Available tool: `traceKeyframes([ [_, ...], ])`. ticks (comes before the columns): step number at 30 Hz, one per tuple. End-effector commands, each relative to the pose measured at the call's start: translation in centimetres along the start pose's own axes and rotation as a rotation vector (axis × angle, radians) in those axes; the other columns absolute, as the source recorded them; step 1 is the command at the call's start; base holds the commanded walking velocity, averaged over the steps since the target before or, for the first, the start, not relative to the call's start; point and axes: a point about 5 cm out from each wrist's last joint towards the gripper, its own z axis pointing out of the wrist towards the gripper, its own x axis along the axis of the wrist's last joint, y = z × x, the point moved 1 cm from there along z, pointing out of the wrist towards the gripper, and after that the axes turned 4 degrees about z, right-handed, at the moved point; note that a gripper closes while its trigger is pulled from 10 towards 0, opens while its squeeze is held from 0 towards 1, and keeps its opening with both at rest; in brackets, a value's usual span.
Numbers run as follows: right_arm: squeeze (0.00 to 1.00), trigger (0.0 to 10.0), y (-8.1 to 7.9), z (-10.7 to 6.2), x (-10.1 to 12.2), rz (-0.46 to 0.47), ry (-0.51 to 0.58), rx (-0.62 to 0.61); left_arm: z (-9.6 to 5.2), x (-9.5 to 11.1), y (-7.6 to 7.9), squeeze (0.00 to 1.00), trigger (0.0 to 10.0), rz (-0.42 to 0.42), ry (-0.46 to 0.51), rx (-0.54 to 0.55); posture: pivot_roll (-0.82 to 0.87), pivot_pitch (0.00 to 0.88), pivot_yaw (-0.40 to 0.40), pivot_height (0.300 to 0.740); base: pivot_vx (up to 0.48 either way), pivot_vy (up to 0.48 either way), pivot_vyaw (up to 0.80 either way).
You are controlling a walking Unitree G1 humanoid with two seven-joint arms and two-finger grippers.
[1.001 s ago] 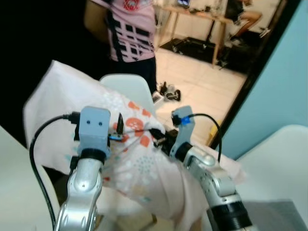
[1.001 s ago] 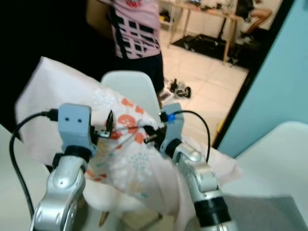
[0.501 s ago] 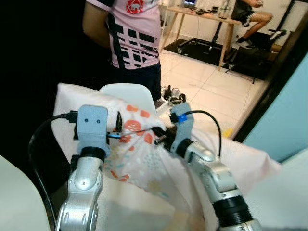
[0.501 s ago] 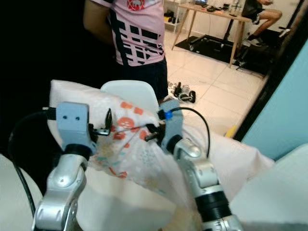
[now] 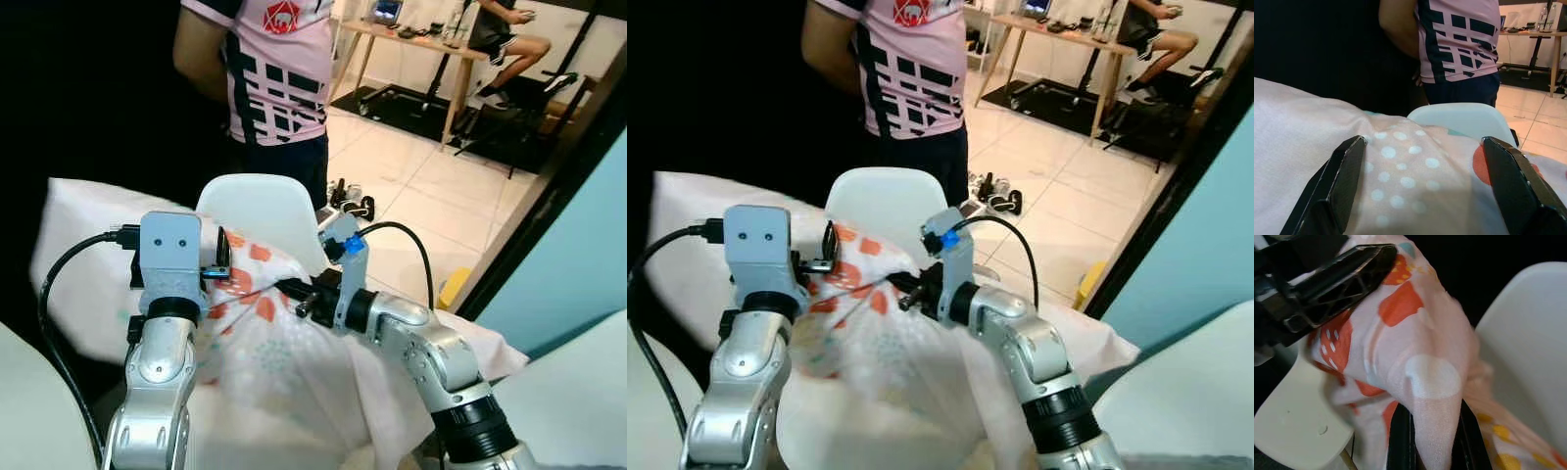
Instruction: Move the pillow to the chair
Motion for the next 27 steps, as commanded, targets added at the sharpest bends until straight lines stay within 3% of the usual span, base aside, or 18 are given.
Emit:
traceKeyframes([
  [1, 0.00, 10.0, -0.4, -0.2, 0.7, -0.055, 0.020, 0.029, 0.0, 0.0, 0.1, 0.00, 10.0, -0.002, -0.012, 0.008, 0.09, 0.000, -0.114, 0.670, 0.000, 0.000, 0.00],
  [9, 0.00, 10.0, 0.7, 0.1, 0.7, -0.104, -0.033, -0.013, 0.3, 0.4, 0.1, 0.00, 10.0, -0.036, -0.008, 0.016, 0.09, 0.000, -0.117, 0.640, 0.000, 0.000, 0.00],
  [19, 0.00, 10.0, 0.7, 0.7, 1.0, -0.148, -0.059, 0.020, 0.6, 0.7, -0.2, 0.00, 10.0, -0.046, -0.006, 0.036, 0.10, 0.000, -0.120, 0.595, 0.000, 0.000, 0.00],
  [21, 0.00, 10.0, 0.9, 1.4, 1.2, -0.214, -0.096, 0.095, 0.6, 0.8, -0.7, 0.00, 10.0, -0.047, -0.006, 0.055, 0.11, 0.000, -0.124, 0.585, 0.000, 0.000, 0.00],
  [27, 0.00, 10.0, 1.7, 2.2, 2.4, -0.297, -0.130, 0.168, 0.3, 1.1, -1.0, 0.00, 10.0, -0.053, -0.008, 0.068, 0.13, 0.000, -0.137, 0.570, 0.000, 0.000, 0.00],
])
